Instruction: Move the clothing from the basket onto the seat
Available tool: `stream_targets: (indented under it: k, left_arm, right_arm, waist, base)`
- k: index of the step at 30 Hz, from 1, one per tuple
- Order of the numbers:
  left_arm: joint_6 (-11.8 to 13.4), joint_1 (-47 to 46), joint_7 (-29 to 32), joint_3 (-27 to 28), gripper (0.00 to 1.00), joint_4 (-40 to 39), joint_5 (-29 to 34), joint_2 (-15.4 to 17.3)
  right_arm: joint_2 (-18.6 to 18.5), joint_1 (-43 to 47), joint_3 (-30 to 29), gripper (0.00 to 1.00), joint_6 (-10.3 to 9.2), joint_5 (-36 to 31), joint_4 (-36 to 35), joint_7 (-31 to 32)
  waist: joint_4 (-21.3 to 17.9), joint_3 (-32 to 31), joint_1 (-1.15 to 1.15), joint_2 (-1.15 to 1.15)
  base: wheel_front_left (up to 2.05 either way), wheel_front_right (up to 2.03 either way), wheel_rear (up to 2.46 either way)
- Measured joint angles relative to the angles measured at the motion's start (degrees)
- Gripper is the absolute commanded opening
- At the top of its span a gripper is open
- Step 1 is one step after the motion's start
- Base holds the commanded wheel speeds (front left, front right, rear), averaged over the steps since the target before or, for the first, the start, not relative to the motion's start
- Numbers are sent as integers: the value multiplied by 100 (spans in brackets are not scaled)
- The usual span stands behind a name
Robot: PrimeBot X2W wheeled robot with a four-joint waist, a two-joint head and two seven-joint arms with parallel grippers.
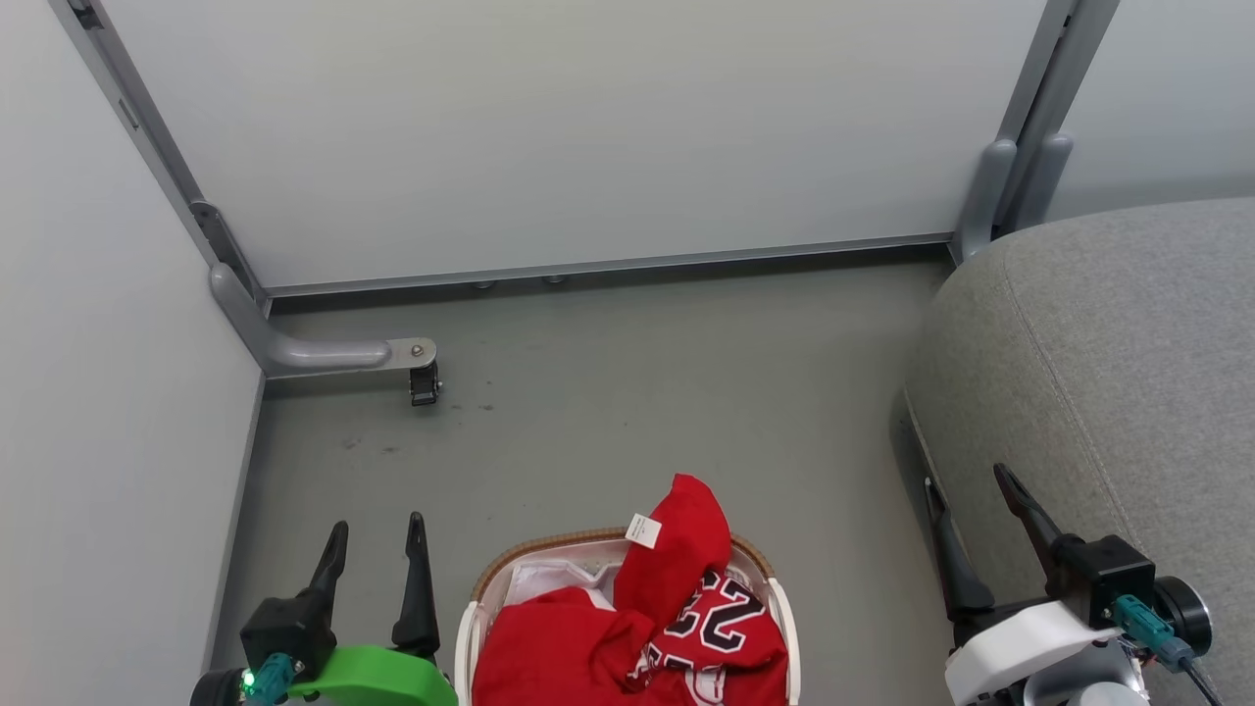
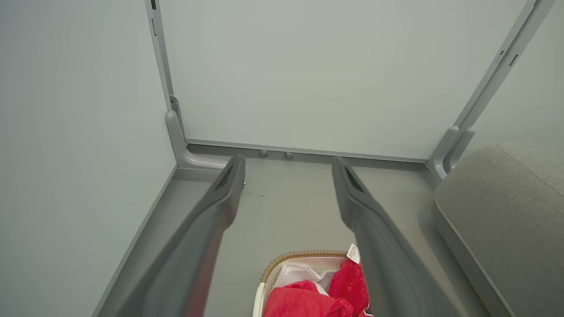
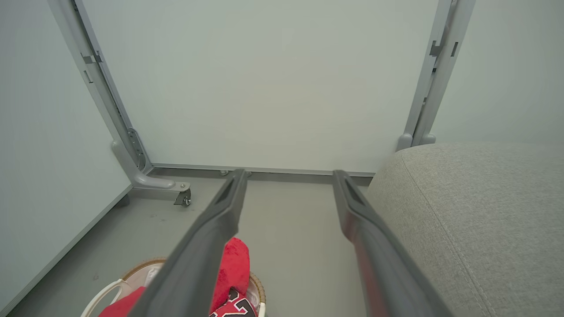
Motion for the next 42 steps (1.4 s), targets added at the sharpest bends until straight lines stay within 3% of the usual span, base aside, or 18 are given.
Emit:
stream_targets:
  k: [7, 32, 42]
  left_arm:
    - [15, 2, -75, -42, 100, 27, 246, 2]
    - [33, 3, -76, -53, 100, 27, 220, 3]
    - [-246, -825, -86, -490, 100, 323, 609, 7]
  right_arm:
    - [-2, 1, 14, 100, 0, -249, -7, -66]
    - [-3, -2, -76, 100, 1, -227, -19, -67]
    - [-5, -373, -367, 100, 1, -241, -278, -75]
  waist:
    - [-5, 0, 0, 0]
    - [-19, 93, 0, 0]
    - [-19, 645, 0, 0]
  base:
    - [0, 0, 0]
    - [0, 0, 0]
    - [0, 0, 0]
